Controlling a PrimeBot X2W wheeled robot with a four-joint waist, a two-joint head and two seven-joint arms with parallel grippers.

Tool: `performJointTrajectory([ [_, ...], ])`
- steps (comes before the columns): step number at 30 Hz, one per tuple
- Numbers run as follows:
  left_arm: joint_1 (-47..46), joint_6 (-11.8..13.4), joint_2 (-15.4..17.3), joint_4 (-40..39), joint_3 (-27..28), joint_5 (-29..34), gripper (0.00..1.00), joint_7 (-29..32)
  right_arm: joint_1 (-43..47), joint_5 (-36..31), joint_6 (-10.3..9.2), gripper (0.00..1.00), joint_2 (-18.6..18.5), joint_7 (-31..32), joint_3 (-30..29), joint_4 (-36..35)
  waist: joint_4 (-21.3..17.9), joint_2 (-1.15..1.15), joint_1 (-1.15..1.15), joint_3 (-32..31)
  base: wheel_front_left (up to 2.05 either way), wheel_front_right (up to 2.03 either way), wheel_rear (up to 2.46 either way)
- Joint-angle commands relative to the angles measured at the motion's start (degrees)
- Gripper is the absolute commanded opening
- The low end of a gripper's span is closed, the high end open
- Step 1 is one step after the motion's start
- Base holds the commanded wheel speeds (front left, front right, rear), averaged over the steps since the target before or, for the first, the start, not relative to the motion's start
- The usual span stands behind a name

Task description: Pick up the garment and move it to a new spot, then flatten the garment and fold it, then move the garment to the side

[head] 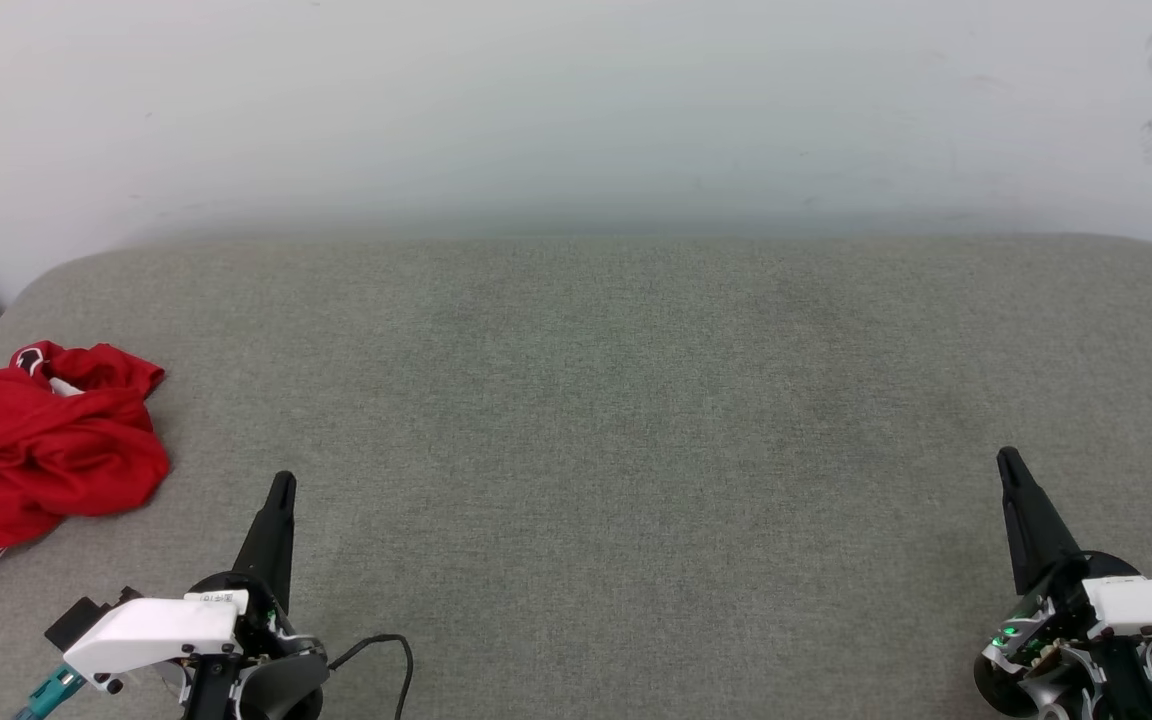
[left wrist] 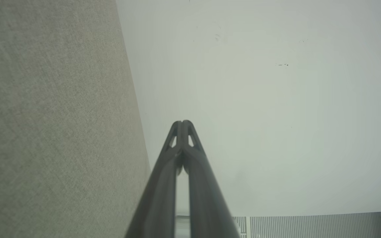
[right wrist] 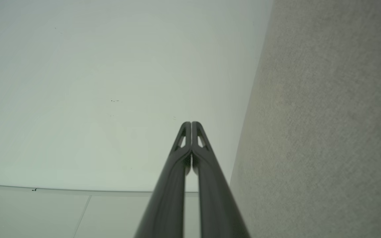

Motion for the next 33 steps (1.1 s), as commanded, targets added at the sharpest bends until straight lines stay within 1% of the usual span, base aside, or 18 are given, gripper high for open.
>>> performJointTrajectory([
  [1, -0.3, -0.1, -0.1, 0.0, 0.1, -0.1, 0.0, 0.1, -0.7, -0.3, 0.0, 0.0, 0.2, 0.0, 0.0, 0.0, 0.0, 0.0, 0.0, 0.0, 0.0, 0.0, 0.0],
  [24, -0.3, -0.1, -0.1, 0.0, 0.1, -0.1, 0.0, 0.1, -0.7, -0.3, 0.0, 0.0, 0.2, 0.0, 0.0, 0.0, 0.0, 0.0, 0.0, 0.0, 0.0, 0.0, 0.0],
  [25, 0.1, 0.0, 0.0, 0.1, -0.1, 0.0, 1.0, 0.0, 0.1, 0.0, 0.0, 1.0, 0.0, 0.0, 0.0, 0.1, 0.0, 0.0, 0.0, 0.0, 0.0, 0.0, 0.0],
  [33, 0.2, 0.0, 0.0, -1.4, -2.2, -0.3, 1.0, -1.9, 1.2, -0.1, 0.0, 1.0, 0.0, -2.1, 1.2, -1.5, 0.1, 0.0, 0.0, 0.0, 0.0, 0.0, 0.0],
])
